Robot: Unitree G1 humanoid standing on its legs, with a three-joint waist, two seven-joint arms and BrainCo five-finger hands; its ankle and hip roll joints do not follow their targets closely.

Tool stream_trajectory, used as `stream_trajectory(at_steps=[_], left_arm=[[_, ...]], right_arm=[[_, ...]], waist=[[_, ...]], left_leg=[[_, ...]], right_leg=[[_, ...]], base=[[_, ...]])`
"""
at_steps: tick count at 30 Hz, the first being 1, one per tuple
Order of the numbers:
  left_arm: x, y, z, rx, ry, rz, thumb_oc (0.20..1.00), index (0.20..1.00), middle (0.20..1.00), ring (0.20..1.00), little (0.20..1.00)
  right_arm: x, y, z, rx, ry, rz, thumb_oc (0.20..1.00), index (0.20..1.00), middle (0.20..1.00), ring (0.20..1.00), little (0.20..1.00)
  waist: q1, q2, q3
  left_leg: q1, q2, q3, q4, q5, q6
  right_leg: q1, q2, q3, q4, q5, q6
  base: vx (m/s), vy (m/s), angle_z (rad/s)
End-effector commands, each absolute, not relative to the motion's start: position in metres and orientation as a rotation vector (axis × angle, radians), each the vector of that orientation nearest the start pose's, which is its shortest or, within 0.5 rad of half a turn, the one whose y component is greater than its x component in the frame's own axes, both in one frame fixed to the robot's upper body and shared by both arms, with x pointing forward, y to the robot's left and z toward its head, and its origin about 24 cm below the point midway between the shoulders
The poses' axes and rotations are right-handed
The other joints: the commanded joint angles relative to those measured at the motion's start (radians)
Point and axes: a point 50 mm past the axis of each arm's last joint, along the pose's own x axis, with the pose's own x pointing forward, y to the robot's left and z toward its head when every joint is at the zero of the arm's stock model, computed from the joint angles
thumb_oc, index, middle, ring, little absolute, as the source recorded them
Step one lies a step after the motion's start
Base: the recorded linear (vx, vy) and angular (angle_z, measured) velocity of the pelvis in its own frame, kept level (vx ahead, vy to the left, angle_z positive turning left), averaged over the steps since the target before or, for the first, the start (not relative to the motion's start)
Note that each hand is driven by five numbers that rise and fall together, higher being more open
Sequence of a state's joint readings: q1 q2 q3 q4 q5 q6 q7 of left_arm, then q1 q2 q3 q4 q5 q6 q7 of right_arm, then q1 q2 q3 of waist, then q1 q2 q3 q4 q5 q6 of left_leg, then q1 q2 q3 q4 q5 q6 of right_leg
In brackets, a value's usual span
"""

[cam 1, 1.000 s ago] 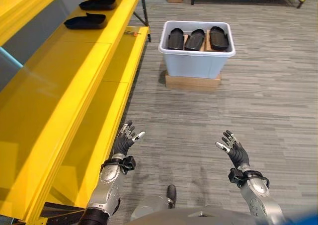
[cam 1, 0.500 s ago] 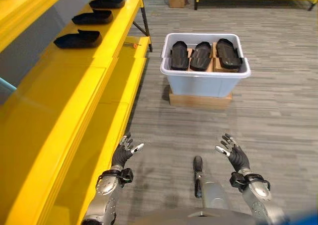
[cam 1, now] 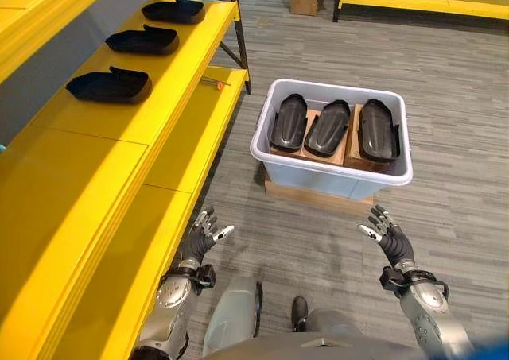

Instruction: Move parts from the plastic box to the shelf.

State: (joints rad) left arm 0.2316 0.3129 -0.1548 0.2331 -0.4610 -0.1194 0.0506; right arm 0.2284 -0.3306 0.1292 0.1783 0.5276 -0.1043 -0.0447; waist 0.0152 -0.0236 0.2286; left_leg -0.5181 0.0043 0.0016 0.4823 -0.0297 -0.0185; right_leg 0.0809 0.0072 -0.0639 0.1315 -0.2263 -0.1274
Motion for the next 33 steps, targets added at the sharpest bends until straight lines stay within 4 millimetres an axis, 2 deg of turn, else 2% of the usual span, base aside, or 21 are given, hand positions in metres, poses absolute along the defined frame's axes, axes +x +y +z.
stream_trajectory(at_steps=[1, 2, 3, 5, 8, 14, 21, 23, 25, 26, 27, 28, 29, 30, 31, 32, 33], left_arm=[[0.186, 0.214, -0.026, -0.104, 0.267, 0.091, 1.000, 1.000, 1.000, 1.000, 1.000], [0.186, 0.214, -0.026, -0.103, 0.264, 0.093, 1.000, 1.000, 1.000, 1.000, 1.000], [0.185, 0.216, -0.026, -0.101, 0.263, 0.096, 1.000, 1.000, 1.000, 1.000, 1.000], [0.185, 0.216, -0.026, -0.106, 0.262, 0.099, 1.000, 1.000, 1.000, 1.000, 1.000], [0.185, 0.217, -0.026, -0.108, 0.260, 0.107, 1.000, 1.000, 1.000, 1.000, 1.000], [0.181, 0.218, -0.029, -0.101, 0.285, 0.102, 1.000, 1.000, 1.000, 1.000, 1.000], [0.177, 0.221, -0.030, -0.108, 0.298, 0.113, 1.000, 1.000, 1.000, 1.000, 1.000], [0.178, 0.224, -0.027, -0.096, 0.287, 0.117, 1.000, 1.000, 1.000, 1.000, 1.000], [0.184, 0.230, -0.021, -0.073, 0.262, 0.123, 1.000, 1.000, 1.000, 1.000, 1.000], [0.186, 0.231, -0.020, -0.063, 0.257, 0.122, 1.000, 1.000, 1.000, 1.000, 1.000], [0.185, 0.234, -0.018, -0.054, 0.253, 0.133, 1.000, 1.000, 1.000, 1.000, 1.000], [0.182, 0.237, -0.019, -0.063, 0.253, 0.148, 1.000, 1.000, 1.000, 1.000, 1.000], [0.178, 0.237, -0.023, -0.083, 0.267, 0.165, 1.000, 1.000, 1.000, 1.000, 1.000], [0.175, 0.236, -0.029, -0.087, 0.297, 0.174, 1.000, 1.000, 1.000, 1.000, 1.000], [0.175, 0.232, -0.033, -0.084, 0.311, 0.150, 1.000, 1.000, 1.000, 1.000, 1.000], [0.174, 0.231, -0.034, -0.076, 0.317, 0.144, 1.000, 1.000, 1.000, 1.000, 1.000], [0.171, 0.232, -0.035, -0.082, 0.323, 0.150, 1.000, 1.000, 1.000, 1.000, 1.000]], right_arm=[[0.185, -0.213, -0.025, 0.169, 0.279, -0.081, 1.000, 1.000, 1.000, 1.000, 1.000], [0.186, -0.212, -0.025, 0.171, 0.280, -0.077, 1.000, 1.000, 1.000, 1.000, 1.000], [0.186, -0.208, -0.026, 0.172, 0.283, -0.052, 1.000, 1.000, 1.000, 1.000, 1.000], [0.184, -0.204, -0.029, 0.165, 0.299, -0.035, 1.000, 1.000, 1.000, 1.000, 1.000], [0.181, -0.202, -0.030, 0.192, 0.304, -0.038, 1.000, 1.000, 1.000, 1.000, 1.000], [0.178, -0.202, -0.031, 0.203, 0.312, -0.045, 1.000, 1.000, 1.000, 1.000, 1.000], [0.181, -0.200, -0.029, 0.200, 0.304, -0.022, 1.000, 1.000, 1.000, 1.000, 1.000], [0.184, -0.195, -0.028, 0.197, 0.294, -0.001, 1.000, 1.000, 1.000, 1.000, 1.000], [0.190, -0.191, -0.025, 0.195, 0.278, 0.019, 1.000, 1.000, 1.000, 1.000, 1.000], [0.190, -0.190, -0.025, 0.196, 0.275, 0.019, 1.000, 1.000, 1.000, 1.000, 1.000], [0.189, -0.189, -0.024, 0.211, 0.268, 0.007, 1.000, 1.000, 1.000, 1.000, 1.000], [0.188, -0.189, -0.025, 0.214, 0.267, 0.003, 1.000, 1.000, 1.000, 1.000, 1.000], [0.187, -0.188, -0.027, 0.193, 0.282, 0.002, 1.000, 1.000, 1.000, 1.000, 1.000], [0.188, -0.186, -0.027, 0.185, 0.288, 0.017, 1.000, 1.000, 1.000, 1.000, 1.000], [0.184, -0.186, -0.028, 0.189, 0.301, 0.028, 1.000, 1.000, 1.000, 1.000, 1.000], [0.184, -0.188, -0.028, 0.183, 0.305, 0.030, 1.000, 1.000, 1.000, 1.000, 1.000], [0.184, -0.190, -0.027, 0.181, 0.303, 0.031, 1.000, 1.000, 1.000, 1.000, 1.000]], waist=[[0.003, 0.011, -0.048], [0.005, 0.012, -0.048], [0.006, 0.013, -0.050], [0.010, 0.015, -0.076], [0.005, 0.007, -0.096], [0.000, -0.010, -0.133], [0.003, -0.022, -0.142], [0.007, -0.021, -0.140], [-0.008, -0.003, -0.099], [-0.012, 0.016, -0.083], [-0.012, 0.036, -0.073], [-0.006, 0.044, -0.064], [-0.006, 0.037, -0.062], [-0.028, 0.008, -0.059], [-0.023, -0.028, -0.078], [-0.022, -0.028, -0.088], [-0.018, -0.023, -0.101]], left_leg=[[0.238, 0.037, 0.017, -0.360, 0.138, -0.024], [0.243, 0.039, 0.022, -0.359, 0.147, -0.026], [0.265, 0.037, 0.023, -0.349, 0.125, -0.017], [0.306, 0.019, 0.004, -0.403, 0.132, -0.001], [0.326, 0.008, 0.033, -0.403, 0.124, 0.005], [0.324, -0.023, 0.059, -0.371, 0.061, 0.028], [0.327, -0.045, 0.079, -0.342, 0.002, 0.055], [0.345, -0.055, 0.081, -0.360, -0.014, 0.076], [0.373, -0.037, 0.082, -0.381, -0.018, 0.091], [0.405, -0.026, 0.077, -0.387, -0.026, 0.094], [0.433, -0.001, 0.077, -0.401, -0.036, 0.084], [0.446, 0.023, 0.075, -0.401, -0.049, 0.064], [0.466, 0.033, 0.073, -0.412, -0.057, 0.047], [0.495, 0.033, 0.053, -0.424, -0.063, 0.021], [0.506, 0.043, 0.044, -0.436, -0.057, -0.006], [0.507, 0.059, 0.037, -0.444, -0.047, -0.017], [0.505, 0.095, 0.028, -0.456, -0.026, -0.038]], right_leg=[[0.012, -0.003, 0.010, -0.016, 0.082, 0.152], [0.027, -0.002, 0.014, -0.013, 0.078, 0.153], [0.034, 0.000, 0.024, 0.004, 0.062, 0.155], [0.038, -0.002, 0.023, 0.009, 0.064, 0.168], [0.044, -0.015, 0.021, 0.006, 0.065, 0.179], [0.063, -0.067, 0.012, -0.065, 0.085, 0.210], [0.052, -0.095, 0.026, -0.043, 0.117, 0.237], [0.009, -0.104, 0.036, 0.028, 0.156, 0.264], [-0.125, -0.097, 0.021, 0.254, 0.245, 0.305], [-0.167, -0.124, -0.009, 0.304, 0.259, 0.296], [-0.192, -0.204, -0.058, 0.257, 0.240, 0.265], [-0.195, -0.313, -0.101, 0.141, 0.284, 0.259], [-0.203, -0.384, -0.116, 0.032, 0.373, 0.296], [-0.217, -0.400, -0.012, -0.065, 0.469, 0.346], [-0.170, -0.386, -0.049, -0.094, 0.438, 0.368], [-0.156, -0.376, -0.074, -0.099, 0.420, 0.366], [-0.136, -0.348, -0.108, -0.102, 0.373, 0.354]], base=[[0.46, 0.093, -0.44], [0.31, 0.079, -0.52], [0.26, 0.072, -0.49], [0.27, 0.088, -0.62], [0.20, 0.074, -0.40], [0.14, 0.075, -0.01], [0.11, 0.075, -0.08], [0.11, 0.130, -0.15], [0.01, 0.114, -0.33], [0.12, 0.026, -0.14], [0.24, -0.119, 0.12], [0.27, -0.295, 0.27], [0.27, -0.509, 0.14], [0.24, -0.619, 0.16], [0.18, -0.591, 0.38], [0.13, -0.524, 0.83], [0.09, -0.436, 0.93]])
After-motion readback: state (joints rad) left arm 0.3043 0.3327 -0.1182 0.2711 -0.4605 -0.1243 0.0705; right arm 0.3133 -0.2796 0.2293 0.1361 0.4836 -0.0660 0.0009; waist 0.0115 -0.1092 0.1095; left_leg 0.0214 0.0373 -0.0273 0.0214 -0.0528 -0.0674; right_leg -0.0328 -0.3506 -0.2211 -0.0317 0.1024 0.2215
